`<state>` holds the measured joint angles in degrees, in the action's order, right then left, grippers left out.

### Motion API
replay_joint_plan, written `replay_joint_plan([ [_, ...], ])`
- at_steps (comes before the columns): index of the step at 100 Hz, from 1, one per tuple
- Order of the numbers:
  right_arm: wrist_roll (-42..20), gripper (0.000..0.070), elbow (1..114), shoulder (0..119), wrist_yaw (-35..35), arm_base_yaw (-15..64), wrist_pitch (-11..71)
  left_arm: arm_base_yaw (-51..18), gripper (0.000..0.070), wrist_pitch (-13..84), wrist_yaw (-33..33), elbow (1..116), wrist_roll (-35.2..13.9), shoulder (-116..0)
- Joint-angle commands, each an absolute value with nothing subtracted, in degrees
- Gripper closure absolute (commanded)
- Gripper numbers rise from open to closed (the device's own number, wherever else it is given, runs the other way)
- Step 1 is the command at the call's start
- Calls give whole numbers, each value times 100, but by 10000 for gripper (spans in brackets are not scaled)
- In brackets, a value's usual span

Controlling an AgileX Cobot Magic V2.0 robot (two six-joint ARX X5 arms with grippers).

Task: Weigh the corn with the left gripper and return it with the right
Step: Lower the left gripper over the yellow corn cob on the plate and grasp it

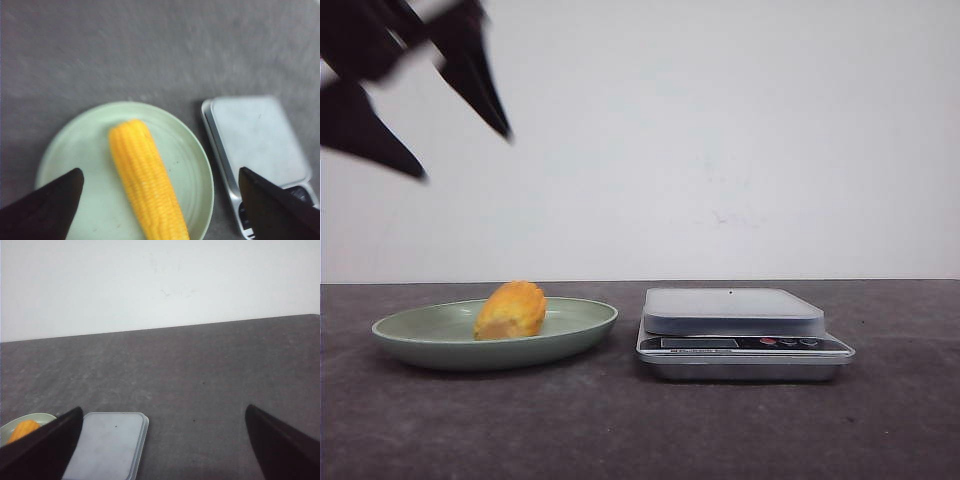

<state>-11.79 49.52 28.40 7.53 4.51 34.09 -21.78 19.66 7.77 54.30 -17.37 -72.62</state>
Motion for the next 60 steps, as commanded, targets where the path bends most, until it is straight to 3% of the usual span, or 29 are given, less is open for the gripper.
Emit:
replay_joint_plan([
  [1,-1140,39,5037,2875,760,475,3371,-2327,110,1798,694,5513,-1673,-7723],
  [27,-1138,39,5037,2875,762,475,3483,-2871,152,1441,187,5516,-1723,-8930],
  [40,-1133,39,5037,2875,762,475,3527,-2982,154,1372,21,5516,-1728,-9148],
  [60,-1135,39,5037,2875,760,475,3535,-3065,223,1433,-161,5513,-1741,-9223],
])
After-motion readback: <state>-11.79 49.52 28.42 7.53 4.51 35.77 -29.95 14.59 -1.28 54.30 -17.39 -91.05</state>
